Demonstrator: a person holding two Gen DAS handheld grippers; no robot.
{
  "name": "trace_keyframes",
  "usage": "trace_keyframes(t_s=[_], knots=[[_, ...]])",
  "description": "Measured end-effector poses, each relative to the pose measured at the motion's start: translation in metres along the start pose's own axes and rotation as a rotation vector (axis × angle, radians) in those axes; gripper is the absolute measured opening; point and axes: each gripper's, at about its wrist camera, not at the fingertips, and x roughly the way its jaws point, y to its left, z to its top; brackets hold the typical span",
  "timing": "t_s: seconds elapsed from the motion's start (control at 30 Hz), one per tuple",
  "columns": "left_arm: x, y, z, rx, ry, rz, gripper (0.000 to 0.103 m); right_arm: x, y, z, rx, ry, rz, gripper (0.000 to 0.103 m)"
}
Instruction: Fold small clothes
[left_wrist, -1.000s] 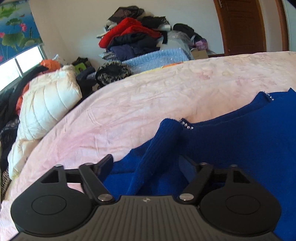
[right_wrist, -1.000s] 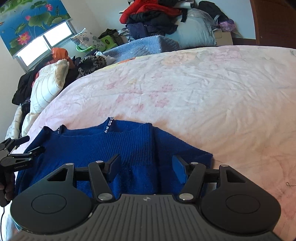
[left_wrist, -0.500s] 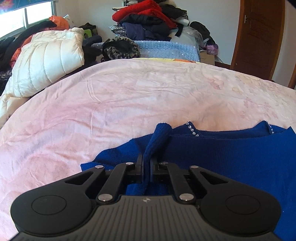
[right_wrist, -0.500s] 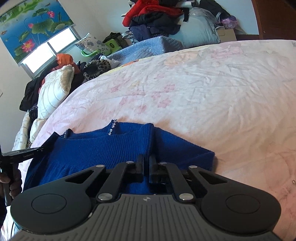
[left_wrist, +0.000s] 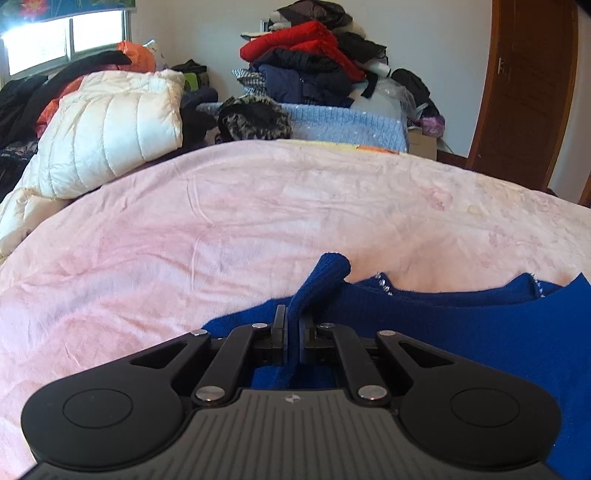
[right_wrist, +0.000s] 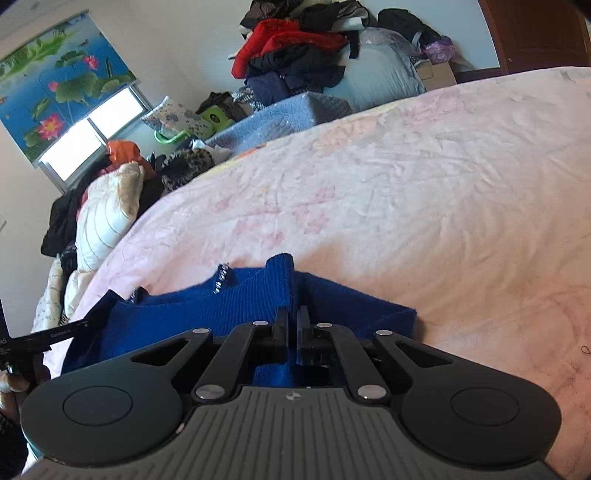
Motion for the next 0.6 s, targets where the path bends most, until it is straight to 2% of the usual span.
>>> trace_keyframes(t_s=[0.07, 0.13, 0.23, 0.33, 0.47, 0.53, 0.57, 0.6], knots=[[0.01, -0.001, 0.002, 0.017, 0.043, 0.022, 0.005, -0.001, -0.004, 0.004, 0.025, -0.012, 0.006, 0.006], [0.029, -0.002, -0.004, 0.03, 0.11, 0.047, 0.005, 0.012, -0.009, 0.004, 0.027, 0.031, -0.036, 0.006], [0.022, -0.007, -0.01, 0.038, 0.067, 0.061, 0.005, 0.016, -0.01, -0.001, 0.032, 0.029, -0.042, 0.006], [0.007, -0.014, -0.013, 0.097, 0.002, 0.066, 0.006, 0.012, -0.007, -0.002, 0.035, 0.031, -0.037, 0.017], [-0.023, -0.027, -0.012, 0.149, -0.108, 0.074, 0.007, -0.012, 0.004, 0.005, 0.011, -0.064, -0.048, 0.018], [-0.031, -0.042, -0.013, 0.193, -0.148, 0.041, 0.009, -0.018, 0.017, 0.009, -0.033, -0.097, -0.035, 0.021], [-0.03, -0.05, -0.014, 0.223, -0.146, 0.022, 0.014, -0.015, 0.026, 0.01, -0.058, -0.08, -0.022, 0.028], [-0.026, -0.058, -0.015, 0.248, -0.137, 0.02, 0.023, -0.009, 0.034, 0.01, -0.082, -0.055, -0.011, 0.03]])
